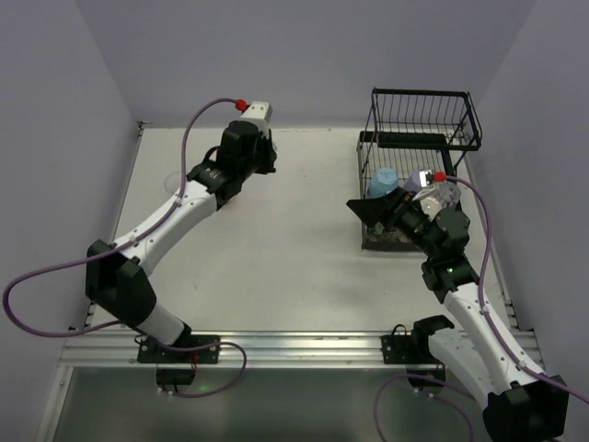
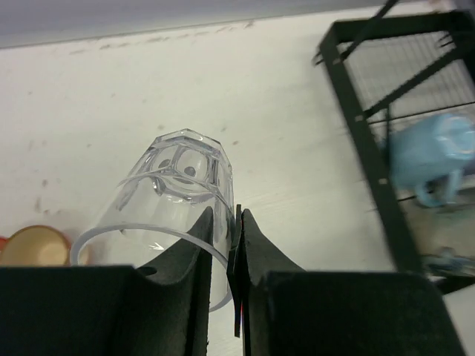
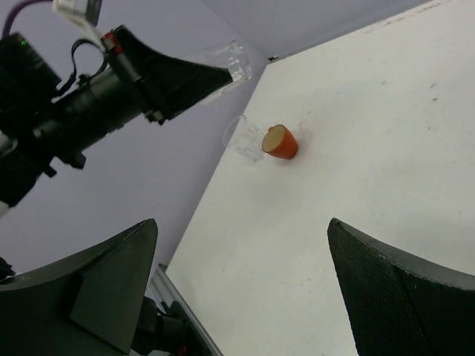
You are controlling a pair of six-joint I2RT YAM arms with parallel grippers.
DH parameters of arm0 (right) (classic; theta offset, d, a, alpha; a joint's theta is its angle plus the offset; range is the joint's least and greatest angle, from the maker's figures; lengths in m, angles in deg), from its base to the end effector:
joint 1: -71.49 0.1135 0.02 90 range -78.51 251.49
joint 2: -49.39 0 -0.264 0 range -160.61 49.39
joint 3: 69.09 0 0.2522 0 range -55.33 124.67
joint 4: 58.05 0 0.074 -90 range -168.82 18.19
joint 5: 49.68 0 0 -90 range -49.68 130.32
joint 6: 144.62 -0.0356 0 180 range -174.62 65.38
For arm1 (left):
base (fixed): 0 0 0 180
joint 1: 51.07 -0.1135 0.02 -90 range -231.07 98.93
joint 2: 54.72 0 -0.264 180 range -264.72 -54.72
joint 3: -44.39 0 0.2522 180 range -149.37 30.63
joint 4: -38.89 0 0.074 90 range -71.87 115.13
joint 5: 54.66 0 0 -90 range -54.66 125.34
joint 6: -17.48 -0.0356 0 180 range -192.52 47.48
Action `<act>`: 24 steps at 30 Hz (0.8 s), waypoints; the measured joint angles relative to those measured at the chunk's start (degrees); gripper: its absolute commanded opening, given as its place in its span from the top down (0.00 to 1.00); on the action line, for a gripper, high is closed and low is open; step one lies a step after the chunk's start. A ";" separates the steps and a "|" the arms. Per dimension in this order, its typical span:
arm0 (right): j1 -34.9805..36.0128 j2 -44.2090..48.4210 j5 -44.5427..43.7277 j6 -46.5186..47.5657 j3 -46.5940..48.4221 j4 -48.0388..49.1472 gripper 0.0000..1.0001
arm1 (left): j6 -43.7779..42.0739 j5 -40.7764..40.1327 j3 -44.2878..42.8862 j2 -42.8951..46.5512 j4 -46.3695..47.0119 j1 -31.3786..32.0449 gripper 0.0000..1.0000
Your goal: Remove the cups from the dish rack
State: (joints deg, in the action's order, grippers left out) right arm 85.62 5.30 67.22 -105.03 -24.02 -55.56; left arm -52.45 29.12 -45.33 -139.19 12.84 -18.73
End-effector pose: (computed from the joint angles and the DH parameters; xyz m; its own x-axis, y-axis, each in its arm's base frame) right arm 0.1785 0.0615 0.3079 -0.4679 0.5909 -0.6572 -0.4631 0.4695 0.7518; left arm 0.2961 -0.1829 0.3605 -0.4349 -0.1284 -0.8913 0.3162 0.9050 -0.2847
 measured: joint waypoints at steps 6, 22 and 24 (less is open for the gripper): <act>0.02 0.00 -0.59 4.39 0.76 -5.22 0.01 | -4.46 -5.29 -7.91 -14.34 -11.39 -2.82 1.00; 0.02 0.26 -1.88 9.55 1.99 -9.86 0.01 | -7.74 1.29 -18.47 -34.32 -23.04 -11.06 0.95; 0.02 0.28 -1.88 9.55 1.99 -9.86 0.01 | -7.91 1.75 -18.49 -35.04 -23.76 -11.06 0.88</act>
State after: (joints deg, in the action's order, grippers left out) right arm 85.64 5.58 65.34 -95.48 -22.03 -65.42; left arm -60.36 30.87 -63.83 -174.23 -10.92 -29.79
